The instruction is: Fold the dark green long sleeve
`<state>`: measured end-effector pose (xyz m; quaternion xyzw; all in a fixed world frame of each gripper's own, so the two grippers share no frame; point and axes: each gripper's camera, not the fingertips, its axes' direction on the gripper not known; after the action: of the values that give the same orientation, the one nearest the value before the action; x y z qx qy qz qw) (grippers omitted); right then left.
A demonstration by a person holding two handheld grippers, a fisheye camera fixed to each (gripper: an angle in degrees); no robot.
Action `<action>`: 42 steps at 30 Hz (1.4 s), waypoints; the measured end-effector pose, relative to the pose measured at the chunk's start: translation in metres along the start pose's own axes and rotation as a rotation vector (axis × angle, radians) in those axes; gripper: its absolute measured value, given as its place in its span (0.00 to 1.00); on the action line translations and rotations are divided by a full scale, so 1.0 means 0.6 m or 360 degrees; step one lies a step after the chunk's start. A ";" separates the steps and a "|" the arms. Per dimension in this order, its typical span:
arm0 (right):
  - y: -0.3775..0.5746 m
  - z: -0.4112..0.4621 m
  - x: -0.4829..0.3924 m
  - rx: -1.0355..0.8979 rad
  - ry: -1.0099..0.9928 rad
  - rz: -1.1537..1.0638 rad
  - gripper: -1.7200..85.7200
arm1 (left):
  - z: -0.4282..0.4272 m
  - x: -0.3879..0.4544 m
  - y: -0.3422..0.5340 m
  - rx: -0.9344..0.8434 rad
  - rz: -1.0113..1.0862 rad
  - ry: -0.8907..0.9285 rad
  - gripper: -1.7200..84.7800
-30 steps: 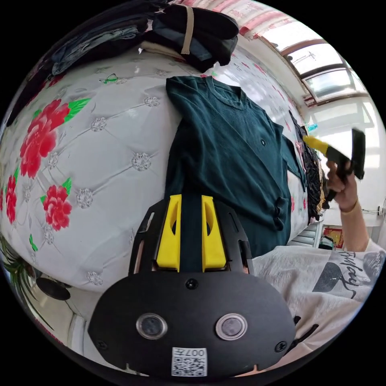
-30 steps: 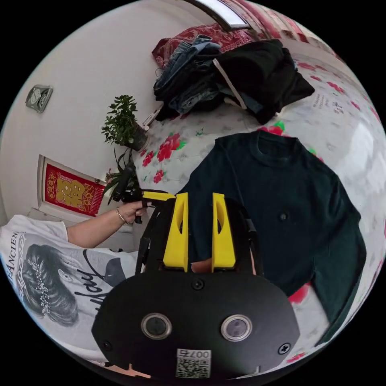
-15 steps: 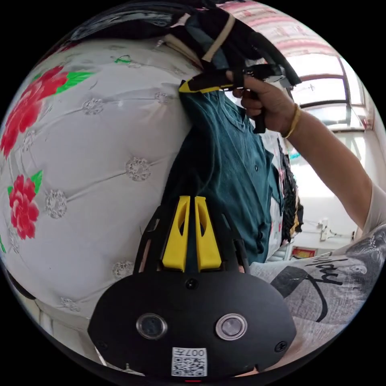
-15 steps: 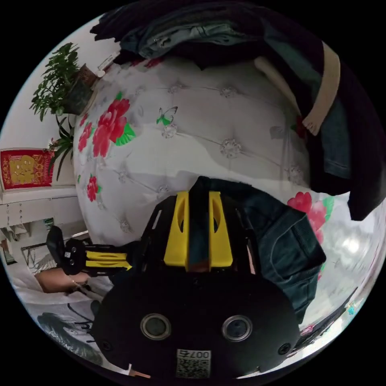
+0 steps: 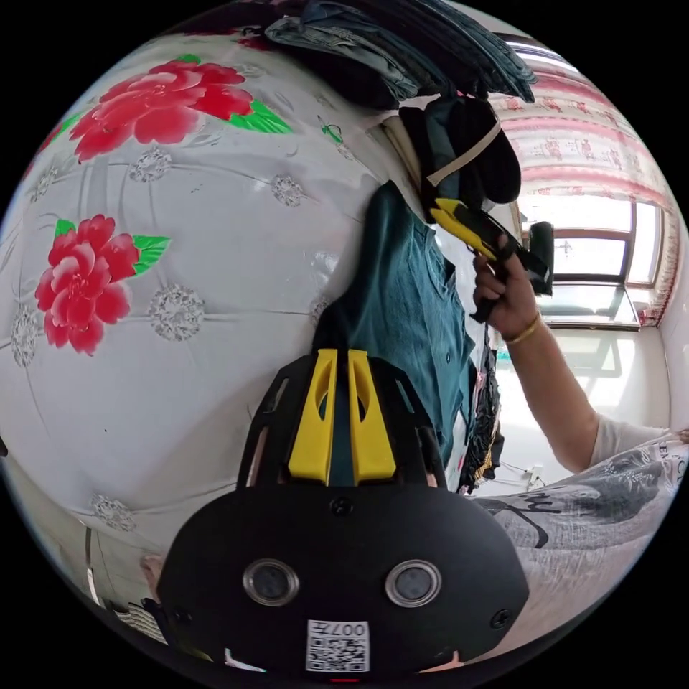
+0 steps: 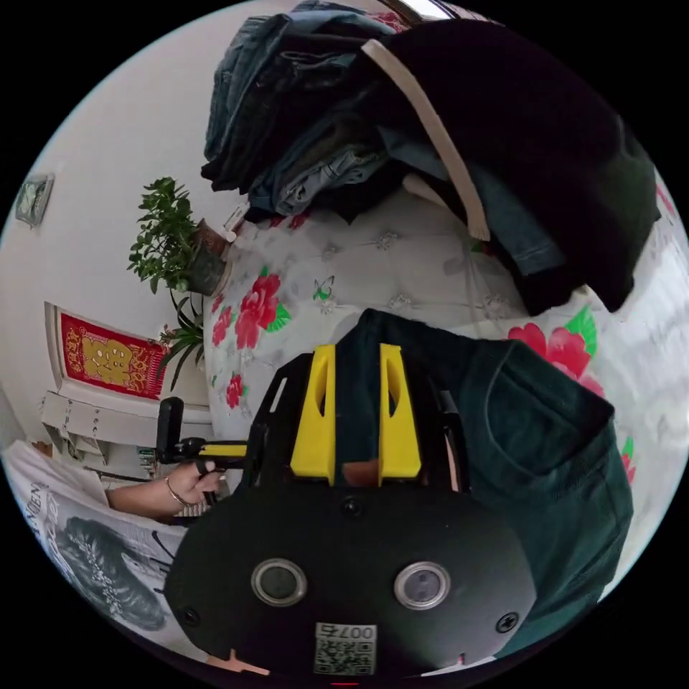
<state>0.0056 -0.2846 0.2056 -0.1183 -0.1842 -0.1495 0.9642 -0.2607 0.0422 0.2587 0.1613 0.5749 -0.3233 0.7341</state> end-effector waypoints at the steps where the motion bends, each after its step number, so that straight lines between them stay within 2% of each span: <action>1: 0.021 -0.012 -0.002 0.0003 0.0014 -0.0003 0.06 | -0.002 0.001 0.002 0.0004 0.0002 0.0008 0.06; 7: 0.286 -0.079 -0.003 -0.0241 0.0247 0.0253 0.07 | -0.030 0.032 0.041 -0.0004 0.0054 -0.0182 0.09; 10: 0.394 -0.097 -0.032 -0.0188 0.0291 0.0333 0.07 | -0.035 0.060 0.064 -0.0013 0.0108 -0.0280 0.08; 13: 0.414 -0.083 -0.069 -0.0178 0.0296 0.0210 0.09 | -0.017 0.089 0.085 -0.0063 0.0123 -0.0315 0.07; 19: 0.412 -0.027 -0.104 -0.0417 0.0470 -0.0031 0.10 | 0.030 0.180 0.130 -0.0095 0.0214 -0.0357 0.04; 23: 0.507 -0.050 -0.137 -0.0494 0.0582 -0.0215 0.11 | 0.038 0.208 0.164 -0.0081 0.0226 -0.0382 0.02; 28: 0.621 -0.126 -0.103 -0.0447 0.0460 0.0149 0.11 | 0.043 0.218 0.204 -0.0061 0.0176 -0.0456 0.01; 33: 0.699 -0.290 0.030 0.0021 0.0688 0.0788 0.11 | 0.090 0.249 0.242 -0.0114 0.0179 -0.0536 0.01; 37: 0.742 -0.405 0.128 0.0371 0.0823 0.1091 0.11 | 0.122 0.295 0.249 -0.0113 0.0221 -0.0557 0.01; 40: 0.756 -0.452 0.190 0.0331 0.1018 0.1189 0.11 | 0.141 0.333 0.249 -0.0110 0.0265 -0.0547 0.01; 42: 0.761 -0.450 0.241 0.0114 0.1063 0.1202 0.10 | 0.156 0.351 0.250 -0.0119 0.0278 -0.0565 0.01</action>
<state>0.3717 0.0267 -0.0609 -0.0891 0.1850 0.1866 0.9607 -0.0650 0.0354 0.0653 0.1236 0.4320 -0.2602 0.8546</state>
